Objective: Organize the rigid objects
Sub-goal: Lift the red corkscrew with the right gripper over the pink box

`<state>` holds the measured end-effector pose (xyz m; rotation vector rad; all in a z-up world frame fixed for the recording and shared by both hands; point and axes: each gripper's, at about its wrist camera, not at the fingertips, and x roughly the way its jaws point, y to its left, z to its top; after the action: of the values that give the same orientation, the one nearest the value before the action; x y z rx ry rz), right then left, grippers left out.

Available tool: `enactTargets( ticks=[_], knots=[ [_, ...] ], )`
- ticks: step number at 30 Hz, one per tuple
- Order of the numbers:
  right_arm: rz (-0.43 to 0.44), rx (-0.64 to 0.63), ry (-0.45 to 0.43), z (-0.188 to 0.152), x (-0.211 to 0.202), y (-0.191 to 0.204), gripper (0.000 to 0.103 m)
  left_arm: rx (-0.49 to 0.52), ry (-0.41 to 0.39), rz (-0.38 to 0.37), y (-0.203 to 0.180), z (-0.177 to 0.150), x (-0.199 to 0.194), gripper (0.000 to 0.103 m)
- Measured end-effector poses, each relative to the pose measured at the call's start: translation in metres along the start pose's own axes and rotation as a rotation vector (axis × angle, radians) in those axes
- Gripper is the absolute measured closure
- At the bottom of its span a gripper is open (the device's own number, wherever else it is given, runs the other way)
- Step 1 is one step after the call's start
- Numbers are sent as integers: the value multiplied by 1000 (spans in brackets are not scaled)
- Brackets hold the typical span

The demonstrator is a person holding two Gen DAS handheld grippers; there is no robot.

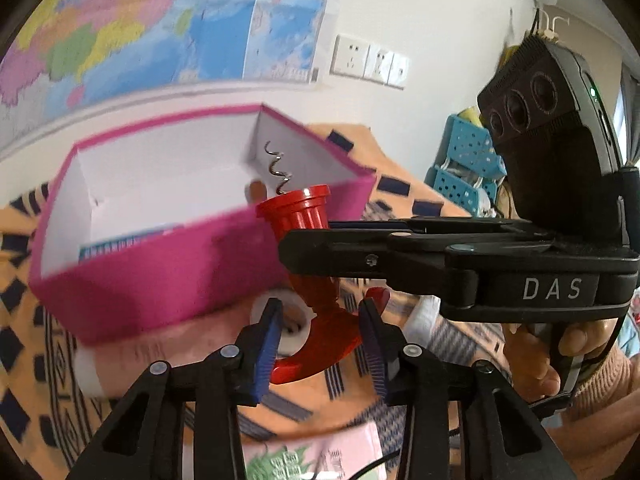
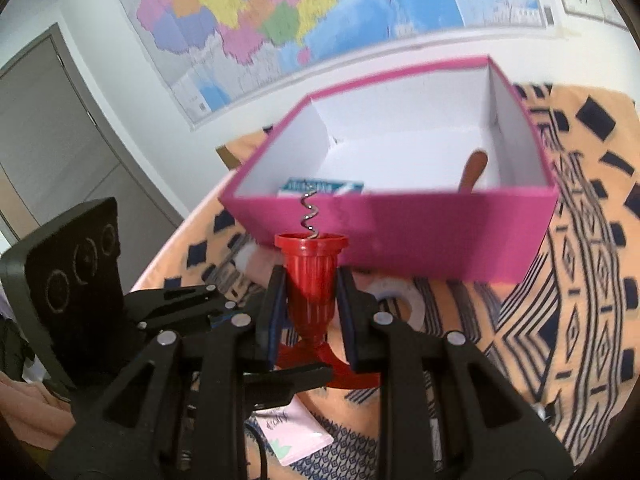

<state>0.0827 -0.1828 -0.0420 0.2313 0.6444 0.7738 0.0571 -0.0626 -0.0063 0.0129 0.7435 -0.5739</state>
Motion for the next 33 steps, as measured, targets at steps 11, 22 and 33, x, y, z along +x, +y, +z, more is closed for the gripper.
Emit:
enactTargets(
  ticks=[11, 22, 33],
  knots=[
    [24, 37, -103, 44, -12, -9, 76, 61, -55, 59, 5, 54, -3, 71],
    [40, 111, -157, 80, -5, -26, 76, 89, -38, 118, 21, 89, 5, 73],
    [25, 181, -128, 87, 21, -43, 76, 42, 16, 140, 41, 96, 30, 74]
  ],
)
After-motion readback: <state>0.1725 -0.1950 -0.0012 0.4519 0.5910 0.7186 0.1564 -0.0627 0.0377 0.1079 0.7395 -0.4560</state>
